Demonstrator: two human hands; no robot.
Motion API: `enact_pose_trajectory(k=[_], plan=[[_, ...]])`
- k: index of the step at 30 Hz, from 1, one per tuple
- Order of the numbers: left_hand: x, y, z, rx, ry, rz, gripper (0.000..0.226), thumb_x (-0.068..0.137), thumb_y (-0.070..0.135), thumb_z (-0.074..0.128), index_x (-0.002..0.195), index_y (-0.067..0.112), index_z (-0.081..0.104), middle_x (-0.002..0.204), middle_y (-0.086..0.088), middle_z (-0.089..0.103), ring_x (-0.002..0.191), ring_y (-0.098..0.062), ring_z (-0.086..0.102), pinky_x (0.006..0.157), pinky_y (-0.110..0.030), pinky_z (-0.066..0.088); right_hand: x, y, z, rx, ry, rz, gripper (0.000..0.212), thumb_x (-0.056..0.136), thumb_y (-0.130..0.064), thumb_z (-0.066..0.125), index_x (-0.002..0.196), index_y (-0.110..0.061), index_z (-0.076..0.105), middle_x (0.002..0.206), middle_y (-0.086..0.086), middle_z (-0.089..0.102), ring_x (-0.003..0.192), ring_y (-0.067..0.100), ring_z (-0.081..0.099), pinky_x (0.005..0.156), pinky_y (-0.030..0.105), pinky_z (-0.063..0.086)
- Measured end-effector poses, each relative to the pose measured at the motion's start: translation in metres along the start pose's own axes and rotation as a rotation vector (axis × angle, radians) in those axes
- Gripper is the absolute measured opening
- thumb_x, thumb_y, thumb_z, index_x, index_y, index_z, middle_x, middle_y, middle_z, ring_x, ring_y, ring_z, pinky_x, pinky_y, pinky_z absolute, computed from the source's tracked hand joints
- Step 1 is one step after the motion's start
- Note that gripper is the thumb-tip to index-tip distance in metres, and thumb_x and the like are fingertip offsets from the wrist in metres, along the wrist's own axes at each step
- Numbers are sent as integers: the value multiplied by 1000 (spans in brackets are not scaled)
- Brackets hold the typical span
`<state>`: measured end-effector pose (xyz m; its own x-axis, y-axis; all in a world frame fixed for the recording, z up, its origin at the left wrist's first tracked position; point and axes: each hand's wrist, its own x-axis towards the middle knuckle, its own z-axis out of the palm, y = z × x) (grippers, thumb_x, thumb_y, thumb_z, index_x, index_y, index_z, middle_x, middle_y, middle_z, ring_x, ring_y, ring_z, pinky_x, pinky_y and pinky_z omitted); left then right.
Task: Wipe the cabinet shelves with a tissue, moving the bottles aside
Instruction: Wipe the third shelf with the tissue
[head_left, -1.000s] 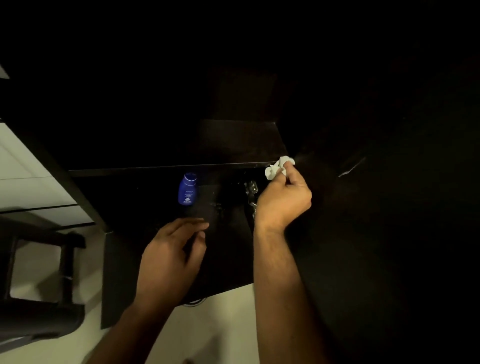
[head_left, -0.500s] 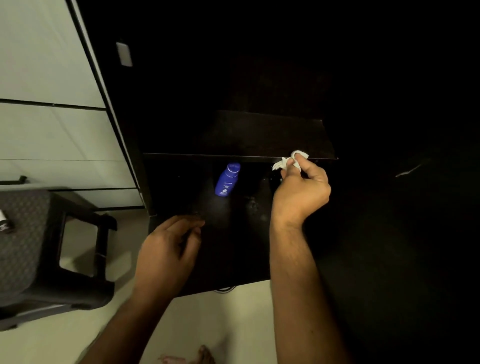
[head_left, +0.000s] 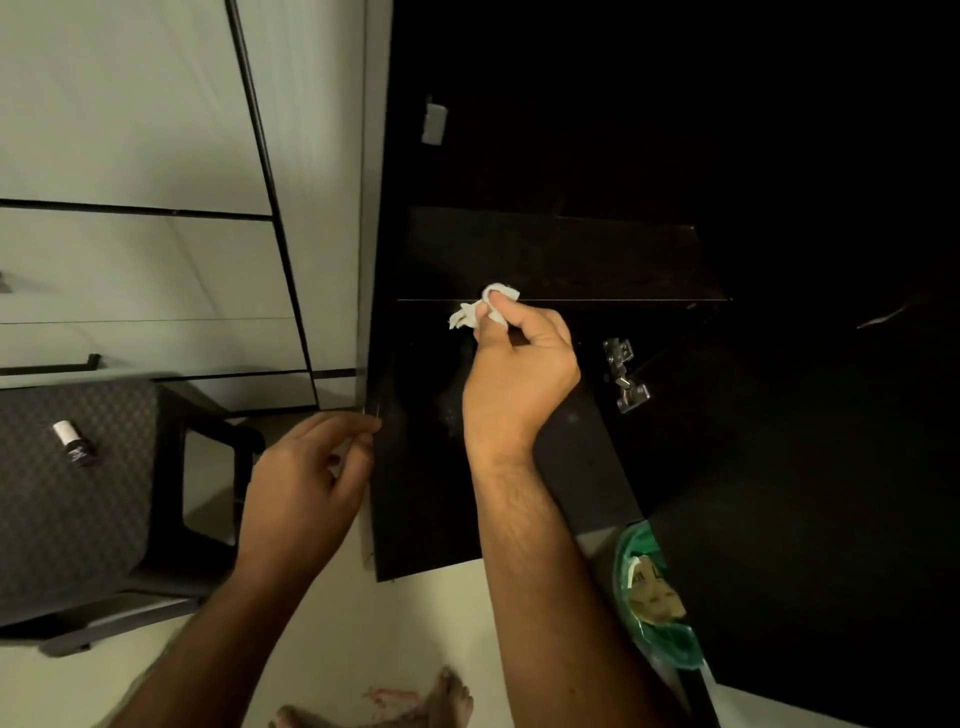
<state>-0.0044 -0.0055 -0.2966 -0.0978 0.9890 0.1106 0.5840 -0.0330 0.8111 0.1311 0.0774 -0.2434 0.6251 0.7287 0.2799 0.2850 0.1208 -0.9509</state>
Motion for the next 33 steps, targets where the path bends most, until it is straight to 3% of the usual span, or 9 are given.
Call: enact_pose_trajectory(k=[4, 10, 13, 15, 19, 23, 25, 29, 33], plan=[[2, -9, -21, 2, 37, 3, 21, 94, 18, 55, 109, 17, 70, 102, 10, 64, 80, 0, 59, 67, -14, 43, -27, -9, 20, -16, -68, -64, 18, 80, 6, 72, 94, -4, 78, 88, 3, 66, 80, 6, 64, 73, 10, 51], [-5, -17, -30, -51, 84, -77, 21, 94, 15, 56, 111, 16, 69, 96, 7, 67, 72, 1, 60, 62, -12, 40, -43, -9, 27, 1, -141, -131, 16, 82, 3, 72, 95, -3, 77, 88, 2, 68, 81, 9, 66, 76, 15, 54], [-10, -18, -29, -117, 116, -150, 21, 95, 19, 55, 112, 22, 67, 92, 17, 63, 78, 9, 60, 63, -11, 40, -55, 0, 17, -131, -372, -240, 19, 83, 5, 68, 98, -3, 76, 95, 3, 70, 86, 6, 64, 78, 11, 52], [-11, -18, -28, -170, 116, -186, 21, 96, 23, 54, 113, 24, 66, 96, 14, 66, 85, 9, 59, 67, -14, 43, -68, 8, 12, -199, -508, -294, 22, 82, 7, 66, 99, -2, 76, 98, 6, 70, 89, 7, 64, 81, 12, 52], [-13, -20, -35, -399, 85, -275, 21, 95, 24, 56, 115, 30, 62, 107, 11, 68, 97, -3, 64, 81, -31, 55, -82, 11, 3, -105, -677, -87, 32, 85, 8, 63, 111, -8, 73, 108, -1, 69, 98, 1, 63, 88, 10, 49], [-17, -20, -50, -516, 76, -334, 28, 92, 21, 61, 118, 33, 57, 109, 8, 68, 97, -9, 66, 74, -29, 57, -95, 15, 5, 70, -778, 229, 48, 86, 11, 59, 125, -15, 64, 117, -3, 69, 110, 10, 66, 96, 36, 54], [-21, -21, -57, -517, 99, -354, 30, 91, 22, 63, 119, 30, 57, 107, 8, 68, 95, -8, 66, 72, -27, 57, -101, 21, 6, 67, -776, 253, 44, 85, 7, 63, 120, -19, 66, 114, 0, 70, 108, 16, 67, 93, 44, 55], [-29, -37, -64, -556, 164, -452, 22, 94, 28, 60, 115, 25, 62, 99, 7, 70, 87, -4, 68, 67, -26, 57, -117, 26, 11, 107, -817, 316, 36, 84, 7, 65, 103, -23, 66, 101, 2, 72, 98, 18, 70, 89, 47, 57], [-45, -65, -70, -607, 179, -553, 21, 94, 28, 59, 112, 20, 68, 90, 4, 71, 73, -4, 65, 59, -21, 53, -143, 33, 26, 98, -886, 385, 22, 84, 3, 69, 98, -14, 66, 94, 9, 73, 92, 24, 71, 88, 47, 57]])
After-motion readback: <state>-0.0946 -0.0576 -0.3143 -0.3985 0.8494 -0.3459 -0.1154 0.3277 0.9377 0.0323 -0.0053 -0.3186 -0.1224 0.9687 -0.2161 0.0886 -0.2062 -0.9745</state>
